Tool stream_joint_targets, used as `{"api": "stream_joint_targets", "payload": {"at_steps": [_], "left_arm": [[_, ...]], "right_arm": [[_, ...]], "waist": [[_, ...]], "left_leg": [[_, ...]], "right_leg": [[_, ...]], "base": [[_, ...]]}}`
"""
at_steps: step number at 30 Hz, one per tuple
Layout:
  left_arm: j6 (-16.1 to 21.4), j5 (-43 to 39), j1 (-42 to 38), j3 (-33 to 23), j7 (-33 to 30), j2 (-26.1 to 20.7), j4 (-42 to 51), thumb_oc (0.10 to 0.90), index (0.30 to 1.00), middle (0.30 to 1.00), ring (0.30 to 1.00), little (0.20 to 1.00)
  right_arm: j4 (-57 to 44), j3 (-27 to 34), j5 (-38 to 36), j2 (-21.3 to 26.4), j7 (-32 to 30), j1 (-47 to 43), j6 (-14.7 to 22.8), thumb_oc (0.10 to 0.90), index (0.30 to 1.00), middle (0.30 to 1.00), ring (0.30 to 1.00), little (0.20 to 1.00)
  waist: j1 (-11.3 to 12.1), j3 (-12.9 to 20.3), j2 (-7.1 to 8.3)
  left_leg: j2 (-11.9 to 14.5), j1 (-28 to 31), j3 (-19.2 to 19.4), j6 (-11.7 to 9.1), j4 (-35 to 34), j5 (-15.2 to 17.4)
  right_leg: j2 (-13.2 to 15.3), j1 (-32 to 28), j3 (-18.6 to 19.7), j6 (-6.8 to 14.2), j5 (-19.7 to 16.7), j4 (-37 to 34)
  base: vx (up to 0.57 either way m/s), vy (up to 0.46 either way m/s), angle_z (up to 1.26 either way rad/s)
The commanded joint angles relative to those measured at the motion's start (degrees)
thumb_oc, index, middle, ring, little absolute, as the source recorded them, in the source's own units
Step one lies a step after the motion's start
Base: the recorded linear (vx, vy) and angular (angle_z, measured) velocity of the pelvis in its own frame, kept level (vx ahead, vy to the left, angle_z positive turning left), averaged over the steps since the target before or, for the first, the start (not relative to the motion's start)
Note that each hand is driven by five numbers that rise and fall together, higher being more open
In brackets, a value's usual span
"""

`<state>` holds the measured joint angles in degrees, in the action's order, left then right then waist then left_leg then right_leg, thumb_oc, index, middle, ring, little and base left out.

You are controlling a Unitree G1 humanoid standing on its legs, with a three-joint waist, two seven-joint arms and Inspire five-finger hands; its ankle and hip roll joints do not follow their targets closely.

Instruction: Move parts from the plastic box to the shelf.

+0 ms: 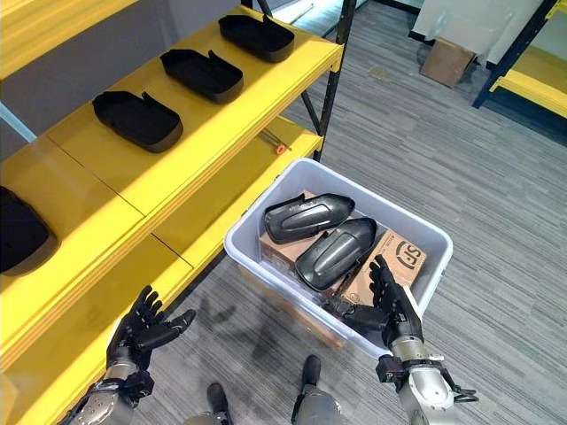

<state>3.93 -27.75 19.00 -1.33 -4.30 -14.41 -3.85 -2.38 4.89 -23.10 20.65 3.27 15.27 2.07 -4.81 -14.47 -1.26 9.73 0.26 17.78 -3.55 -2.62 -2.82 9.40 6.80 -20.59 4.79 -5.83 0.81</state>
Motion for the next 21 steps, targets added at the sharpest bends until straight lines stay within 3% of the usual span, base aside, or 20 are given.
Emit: {"api": "stream_joint_targets", "payload": {"at_steps": [1,7,8,9,10,12,14,15,16,17,18,19,20,21], "left_arm": [[3.75,1.55,0.38,-3.26,0.56,-2.42,5.65,0.9,1.0,1.0,1.0,1.0],[4.17,1.76,-1.52,-2.27,0.54,-2.2,5.31,0.9,1.0,1.0,1.0,1.0],[4.22,1.69,-1.45,-2.41,0.66,-2.07,5.33,0.9,1.0,1.0,1.0,1.0],[4.22,1.69,-1.45,-2.41,0.66,-2.07,5.33,0.9,1.0,1.0,1.0,1.0],[4.08,1.67,-1.38,-2.03,0.81,-2.11,5.79,0.9,1.0,1.0,1.0,1.0],[4.1,1.83,-1.29,-1.87,0.93,-2.27,6.02,0.9,1.0,1.0,1.0,1.0],[4.05,1.99,-0.66,-1.97,0.89,-2.34,6.02,0.9,1.0,1.0,1.0,1.0],[4.19,1.76,-0.22,-2.15,0.92,-2.33,6.12,0.9,1.0,1.0,1.0,1.0],[4.34,1.59,0.07,-2.25,0.8,-2.34,6.19,0.9,1.0,1.0,1.0,1.0],[4.35,1.58,0.08,-2.26,0.81,-2.35,6.19,0.9,1.0,1.0,1.0,1.0],[4.74,1.18,-0.16,-1.9,0.42,-2.42,5.86,0.9,1.0,1.0,1.0,1.0],[4.75,1.18,-0.2,-1.9,0.42,-2.41,5.84,0.9,1.0,1.0,1.0,1.0],[4.97,1.29,-0.89,-1.44,-0.1,-2.39,5.11,0.9,1.0,1.0,1.0,1.0],[4.99,1.29,-0.94,-1.43,-0.09,-2.38,5.08,0.9,1.0,1.0,1.0,1.0]], "right_arm": [[-7.79,2.46,-1.61,0.9,-0.09,-1.06,5.36,0.9,1.0,1.0,1.0,1.0],[-7.89,3.53,-1.83,1.0,-0.6,0.16,6.54,0.9,1.0,1.0,1.0,1.0],[-8.1,3.36,-1.8,1.04,-0.42,0.33,6.66,0.9,1.0,1.0,1.0,1.0],[-8.1,3.37,-1.8,1.04,-0.42,0.33,6.66,0.9,1.0,1.0,1.0,1.0],[-8.5,3.07,-1.27,1.81,-0.74,-0.1,7.03,0.9,1.0,1.0,1.0,1.0],[-8.75,3.3,-0.83,2.05,-0.73,0.05,7.01,0.9,1.0,1.0,1.0,1.0],[-9.0,3.75,1.1,2.59,-1.91,-1.21,7.24,0.9,1.0,1.0,1.0,1.0],[-8.99,3.65,1.13,2.77,-1.83,-1.7,7.44,0.9,1.0,1.0,1.0,1.0],[-8.99,3.4,0.91,2.72,-1.84,-2.11,7.66,0.9,1.0,1.0,1.0,1.0],[-8.98,3.38,0.91,2.71,-1.84,-2.12,7.67,0.9,1.0,1.0,1.0,1.0],[-8.51,2.66,0.82,2.75,-2.02,-2.65,8.16,0.9,1.0,1.0,1.0,1.0],[-8.5,2.68,0.82,2.76,-2.02,-2.68,8.16,0.9,1.0,1.0,1.0,1.0],[-7.7,1.24,1.33,3.05,-2.33,-3.7,8.33,0.9,1.0,1.0,1.0,1.0],[-7.69,1.25,1.33,3.06,-2.33,-3.73,8.33,0.9,1.0,1.0,1.0,1.0]], "waist": [[-1.05,4.15,0.23],[-1.97,4.14,-0.21],[-1.78,3.53,0.23],[-1.81,3.55,0.18],[-0.48,1.47,1.59],[-0.22,0.27,2.06],[1.09,-0.86,2.94],[1.47,-0.94,3.17],[1.74,-1.12,3.62],[1.75,-1.07,3.73],[2.58,-1.11,3.4],[2.56,-1.07,3.41],[3.72,-0.81,2.7],[3.73,-0.79,2.61]], "left_leg": [[1.29,4.81,0.36,-0.14,3.93,9.5],[5.4,2.57,-0.51,-2.51,11.91,4.48],[7.78,-0.78,-2.41,-2.42,22.47,1.0],[7.85,-0.88,-2.48,-2.44,22.59,1.05],[6.44,-6.43,-7.49,-1.11,34.97,-0.53],[5.41,-8.79,-9.67,-0.56,39.21,0.25],[1.14,-15.79,-12.08,0.86,34.93,5.17],[0.76,-16.36,-13.45,0.92,31.62,5.41],[1.35,-17.4,-14.25,1.09,27.66,2.66],[1.26,-17.28,-14.15,1.09,27.35,2.48],[2.56,-17.28,-18.96,-0.4,14.6,-2.55],[2.55,-17.17,-18.93,-0.4,14.1,-2.96],[2.38,-16.43,-26.29,-1.44,5.04,-5.9],[2.49,-16.37,-26.31,-1.47,4.66,-6.21]], "right_leg": [[-0.72,2.07,2.65,1.8,9.59,4.72],[-4.9,0.57,4.92,-1.46,12.09,3.44],[-7.11,-1.2,6.81,-3.7,13.17,2.35],[-7.16,-1.19,6.77,-3.72,13.16,2.34],[-8.48,-3.13,8.7,-5.8,13.8,1.74],[-8.79,-4.17,9.49,-6.29,14.4,1.43],[-7.22,-5.98,11.39,-5.15,14.89,1.41],[-6.75,-6.46,12.43,-4.56,14.97,1.44],[-6.32,-6.11,13.09,-4.49,14.28,1.45],[-6.22,-6.06,13.12,-4.5,14.28,1.46],[-5.93,-6.83,14.47,-3.76,15.25,2.25],[-5.92,-6.73,14.45,-3.79,15.12,2.21],[-6.46,-7.83,17.56,-3.3,16.16,2.74],[-6.56,-7.73,17.55,-3.33,16.04,2.71]], "base": [[0.04,-0.067,0.0],[0.11,-0.211,-0.05],[0.09,-0.18,-0.14],[0.13,-0.34,-0.3],[0.05,-0.206,-0.44],[0.05,-0.11,-0.64],[0.12,0.129,-0.53],[0.09,0.185,-0.57],[0.05,0.103,-0.66],[0.16,0.19,-0.64],[0.17,0.143,-0.34],[0.38,0.317,-0.31],[0.19,0.168,-0.4],[0.32,0.271,-0.59]]}}
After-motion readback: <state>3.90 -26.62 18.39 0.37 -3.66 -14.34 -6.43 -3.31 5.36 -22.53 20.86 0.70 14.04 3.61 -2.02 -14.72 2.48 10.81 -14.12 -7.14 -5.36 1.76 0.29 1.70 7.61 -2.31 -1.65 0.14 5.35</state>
